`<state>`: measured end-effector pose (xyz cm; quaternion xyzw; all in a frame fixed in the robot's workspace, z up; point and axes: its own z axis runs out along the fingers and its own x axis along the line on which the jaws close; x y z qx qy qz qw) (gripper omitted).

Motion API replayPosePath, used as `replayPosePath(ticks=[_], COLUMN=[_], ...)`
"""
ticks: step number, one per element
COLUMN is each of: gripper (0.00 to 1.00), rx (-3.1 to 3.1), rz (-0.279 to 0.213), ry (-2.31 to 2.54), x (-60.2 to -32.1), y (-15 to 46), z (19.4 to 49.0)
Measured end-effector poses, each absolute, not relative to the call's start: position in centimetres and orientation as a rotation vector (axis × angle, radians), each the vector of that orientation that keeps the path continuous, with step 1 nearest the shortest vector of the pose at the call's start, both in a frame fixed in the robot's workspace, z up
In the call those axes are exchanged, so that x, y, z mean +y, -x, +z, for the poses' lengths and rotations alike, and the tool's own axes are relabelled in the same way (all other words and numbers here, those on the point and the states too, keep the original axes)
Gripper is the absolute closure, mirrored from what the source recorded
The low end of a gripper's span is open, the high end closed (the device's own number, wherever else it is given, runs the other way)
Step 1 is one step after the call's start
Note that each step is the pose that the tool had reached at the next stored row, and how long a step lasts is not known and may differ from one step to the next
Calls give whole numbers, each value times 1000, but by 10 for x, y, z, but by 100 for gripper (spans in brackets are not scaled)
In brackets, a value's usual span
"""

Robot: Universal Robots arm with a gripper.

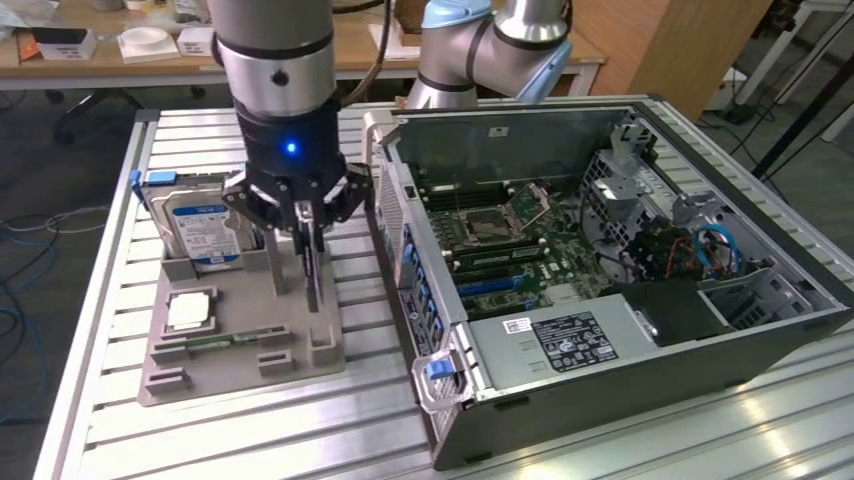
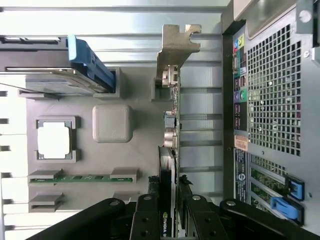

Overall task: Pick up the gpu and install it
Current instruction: 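Pick up the gpu and move the gpu toward the slot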

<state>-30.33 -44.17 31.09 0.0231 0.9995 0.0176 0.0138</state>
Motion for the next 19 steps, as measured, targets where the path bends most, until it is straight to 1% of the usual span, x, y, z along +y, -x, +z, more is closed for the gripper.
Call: replayPosePath(ticks=[16, 19], gripper=[74, 74], rx=[3113, 3113], rz=[55, 55], ry=[-73, -73], x=[-442, -442], y=[303, 303], z=[384, 394])
